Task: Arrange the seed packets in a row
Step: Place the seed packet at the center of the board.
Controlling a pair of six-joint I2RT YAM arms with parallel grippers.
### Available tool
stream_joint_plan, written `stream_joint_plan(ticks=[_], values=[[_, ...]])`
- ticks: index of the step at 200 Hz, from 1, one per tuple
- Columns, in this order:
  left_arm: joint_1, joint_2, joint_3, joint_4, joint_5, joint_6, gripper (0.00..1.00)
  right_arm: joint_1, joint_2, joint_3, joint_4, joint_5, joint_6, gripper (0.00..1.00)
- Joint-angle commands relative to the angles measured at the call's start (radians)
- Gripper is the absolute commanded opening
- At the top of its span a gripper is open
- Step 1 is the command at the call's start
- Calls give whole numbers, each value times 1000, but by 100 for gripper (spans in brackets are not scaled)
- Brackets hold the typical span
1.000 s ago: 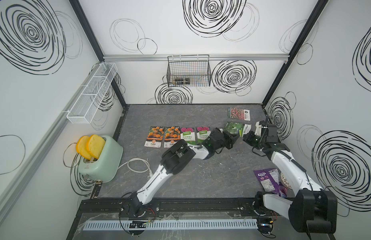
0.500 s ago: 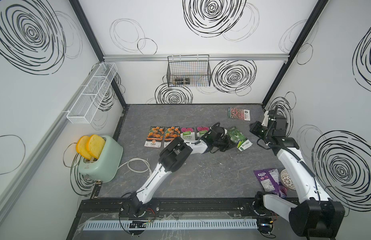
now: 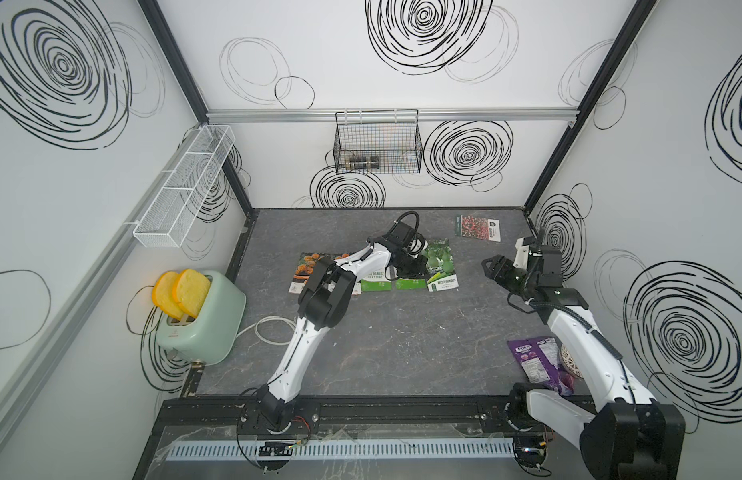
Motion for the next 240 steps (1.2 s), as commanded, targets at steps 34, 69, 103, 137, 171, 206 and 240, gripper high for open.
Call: stream_joint_plan(ticks=[34, 69, 103, 137, 171, 206, 240], values=[[-13, 71, 102, -76, 11, 107, 0, 10, -20, -16, 25, -19, -16, 66], [-10, 100, 131, -56, 9, 74, 0, 12, -14, -13, 22, -13, -23, 66], [-10, 128, 166, -35, 9, 49, 0, 13, -8, -24, 33, -16, -40, 67], [-8, 158, 211, -15, 15, 26, 0, 15, 0, -38, 41, -14, -47, 68], [-8, 180, 232, 2, 21, 19, 0, 21, 6, -39, 44, -9, -57, 69], [-7, 185, 253, 22, 15, 16, 2, 25, 15, -36, 46, -5, -67, 72], [1, 184, 261, 26, 7, 18, 9, 26, 25, -33, 49, -5, -68, 76]])
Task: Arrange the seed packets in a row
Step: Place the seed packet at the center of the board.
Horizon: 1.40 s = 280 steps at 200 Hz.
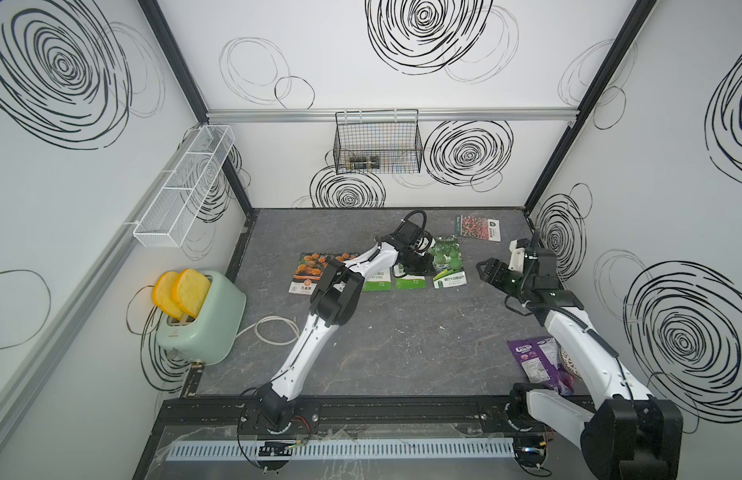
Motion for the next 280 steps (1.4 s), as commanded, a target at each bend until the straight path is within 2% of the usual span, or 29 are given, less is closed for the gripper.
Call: stream_joint_plan(ticks=[1, 64, 87, 103, 116, 138, 157, 204, 209, 237, 280], values=[[11, 20, 31, 27, -4, 7, 9, 6, 12, -3, 20, 3, -16, 76], [24, -15, 39, 14, -22, 22, 18, 6, 36, 17, 18, -5, -21, 79], [30, -37, 40, 2, -36, 34, 32, 6, 42, 20, 26, -5, -21, 80], [34, -63, 38, 5, -35, 33, 48, 6, 54, 26, 32, -8, -19, 80], [39, -89, 37, 11, -35, 27, 57, 6, 67, 29, 45, -15, -18, 80], [57, -149, 25, 20, -37, 7, 65, 8, 104, 36, 89, -32, -19, 79], [74, -243, -31, 58, -32, -23, 73, 27, 197, 86, 92, -32, -26, 78], [149, -538, -326, 224, -22, -142, 100, 119, 574, 362, -40, -11, -71, 78], [158, -567, -368, 242, -20, -155, 96, 124, 609, 390, -55, -10, -74, 78], [200, -710, -577, 325, 3, -202, 96, 140, 754, 505, -91, -6, -94, 78], [234, -853, -733, 312, -20, -165, 96, 148, 855, 570, -101, -23, -96, 78]])
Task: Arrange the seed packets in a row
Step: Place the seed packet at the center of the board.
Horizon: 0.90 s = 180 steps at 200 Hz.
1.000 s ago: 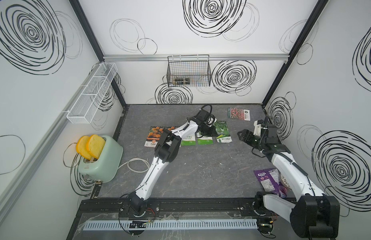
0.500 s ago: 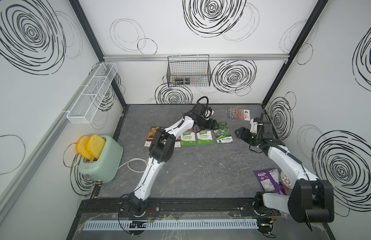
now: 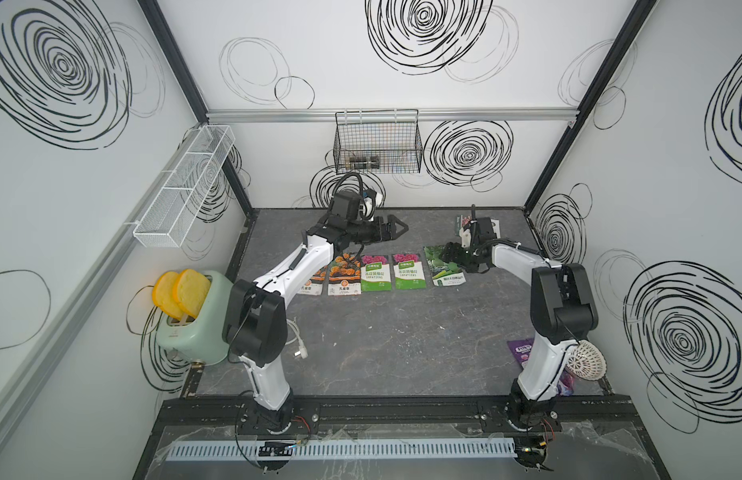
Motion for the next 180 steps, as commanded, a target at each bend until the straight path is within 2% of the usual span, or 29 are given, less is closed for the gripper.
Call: stream_joint_plan(ticks=[1, 86, 180], values=[[10, -73, -62, 26, -3, 4, 96, 9, 30, 50, -52, -12, -21, 78], [49, -173, -221, 54, -1, 5, 96, 55, 60, 28, -15, -16, 49, 77], [62, -205, -279, 72, 6, 2, 96, 66, 89, 6, 47, -63, 139, 76]])
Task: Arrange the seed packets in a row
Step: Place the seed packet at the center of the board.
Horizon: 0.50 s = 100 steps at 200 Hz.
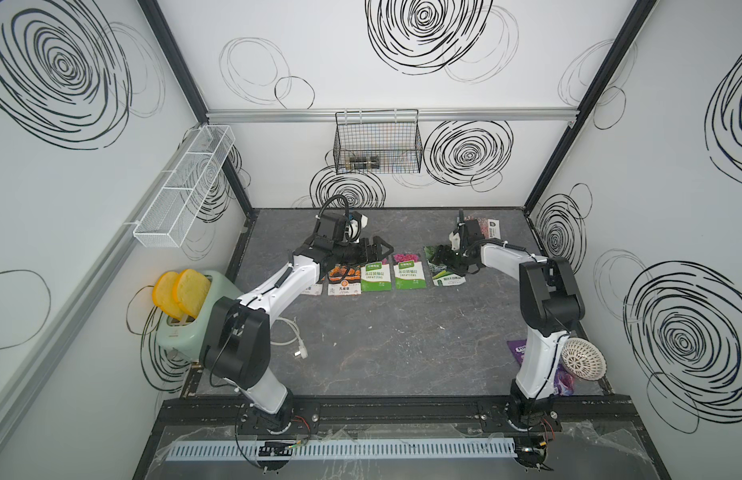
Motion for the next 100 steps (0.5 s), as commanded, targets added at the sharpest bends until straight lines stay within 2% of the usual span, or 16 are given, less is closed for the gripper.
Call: stream_joint_plan(ticks=[1, 57, 100], values=[[13, -46, -13, 42, 8, 3, 96, 9, 16, -22, 26, -20, 46, 76], [20, -64, -39, 40, 8, 8, 96, 14, 11, -45, 78, -18, 109, 76], [24, -74, -47, 38, 10, 13, 96, -11, -47, 4, 55, 22, 99, 76]])
